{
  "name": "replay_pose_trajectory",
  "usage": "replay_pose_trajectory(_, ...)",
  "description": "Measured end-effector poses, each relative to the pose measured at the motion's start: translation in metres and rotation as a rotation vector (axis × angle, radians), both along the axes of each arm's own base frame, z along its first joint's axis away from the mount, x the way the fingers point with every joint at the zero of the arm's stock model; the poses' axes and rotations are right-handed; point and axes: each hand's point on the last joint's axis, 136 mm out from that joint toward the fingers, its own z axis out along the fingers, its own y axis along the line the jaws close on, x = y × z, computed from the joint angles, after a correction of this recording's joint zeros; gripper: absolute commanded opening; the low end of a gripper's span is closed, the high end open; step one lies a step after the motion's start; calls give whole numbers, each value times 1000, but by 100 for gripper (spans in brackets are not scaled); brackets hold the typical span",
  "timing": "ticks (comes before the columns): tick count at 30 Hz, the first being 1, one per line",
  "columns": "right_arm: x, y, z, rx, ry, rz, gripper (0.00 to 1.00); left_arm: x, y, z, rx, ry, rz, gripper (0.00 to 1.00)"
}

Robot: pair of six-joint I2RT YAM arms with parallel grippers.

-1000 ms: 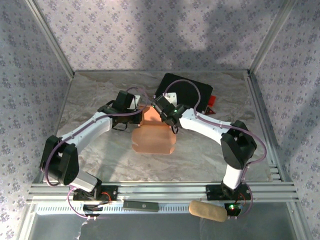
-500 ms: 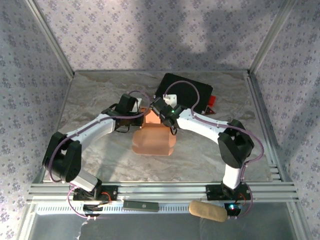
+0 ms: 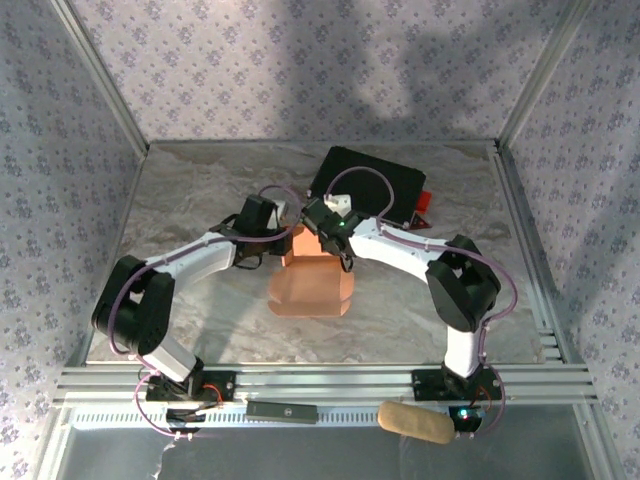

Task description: Fold the paper box

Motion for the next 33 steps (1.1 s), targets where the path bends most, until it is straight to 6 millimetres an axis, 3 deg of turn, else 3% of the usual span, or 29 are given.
replay_pose_trajectory(9,1,-1,-3,10,17,0,0,8,-2,3,-4,-40,-14,20)
replay_pose_trajectory(17,-1,2,-13,12,45,9,0,10,-1,-11,52,-39,17,0)
replay_pose_trajectory(27,0,0,-14,15,51,2,0,11,-5,-10,178,-114,118,0)
replay_pose_trajectory(33,0,0,-14,15,51,2,0,12,-4,-10,185,-123,125,30)
